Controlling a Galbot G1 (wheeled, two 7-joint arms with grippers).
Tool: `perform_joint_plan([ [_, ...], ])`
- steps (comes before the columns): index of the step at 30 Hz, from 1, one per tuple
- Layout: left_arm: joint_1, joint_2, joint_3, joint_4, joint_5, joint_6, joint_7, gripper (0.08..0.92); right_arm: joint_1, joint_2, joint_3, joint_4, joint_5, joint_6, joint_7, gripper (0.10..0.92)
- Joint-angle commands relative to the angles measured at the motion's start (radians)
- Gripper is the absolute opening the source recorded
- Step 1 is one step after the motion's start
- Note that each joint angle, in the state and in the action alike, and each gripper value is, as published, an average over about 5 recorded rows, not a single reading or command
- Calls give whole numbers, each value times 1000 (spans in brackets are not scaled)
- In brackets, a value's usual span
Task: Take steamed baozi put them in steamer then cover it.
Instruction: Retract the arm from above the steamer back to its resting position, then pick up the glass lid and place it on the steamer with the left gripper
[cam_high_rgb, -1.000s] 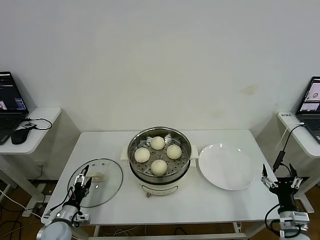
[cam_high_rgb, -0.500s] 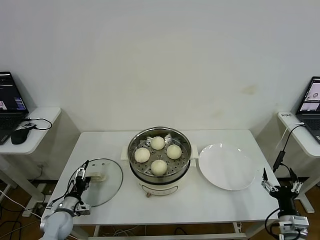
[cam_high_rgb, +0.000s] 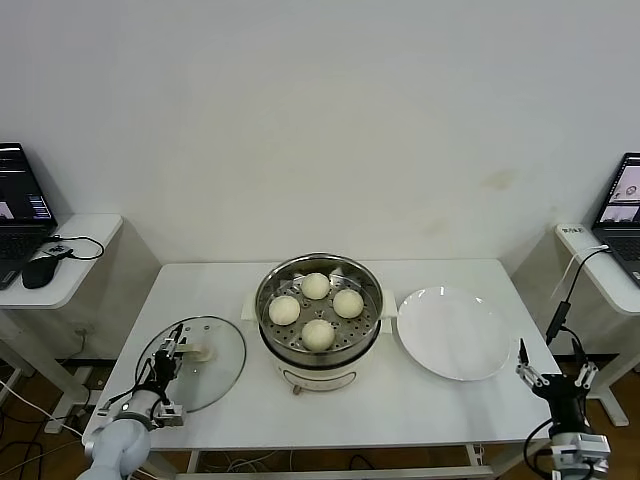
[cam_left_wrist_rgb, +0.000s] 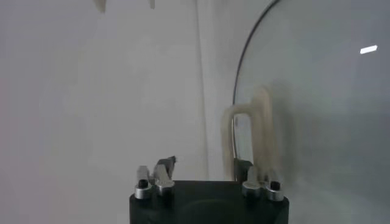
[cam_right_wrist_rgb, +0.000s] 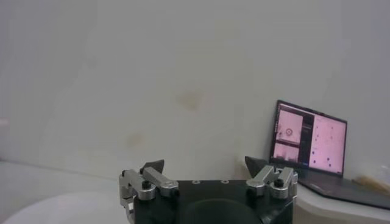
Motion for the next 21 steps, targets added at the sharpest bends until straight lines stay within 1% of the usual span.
perform_joint_plan([
  [1, -12, -2, 1, 19, -8, -7, 0, 455, -2, 1, -7, -4, -4, 4, -1, 823],
  [7, -4, -5, -5, 9, -39, -19, -46, 282, -6, 1, -11, -6, -5, 10, -2, 823],
  [10, 16, -1, -16, -29, -60, -15, -74, 196, -10, -2, -16, -2, 0, 8, -4, 823],
  [12, 36, 7, -25, -73, -82, -1, -85, 157, -12, -4, -19, 2, 2, 6, -5, 823],
  [16, 84, 30, -49, -177, -120, 40, -78, 142, -9, -5, -23, 5, 4, 6, -7, 823],
  [21, 137, 66, -111, -312, -136, 89, -16, 142, -10, -6, -28, 12, 2, 7, -8, 823],
])
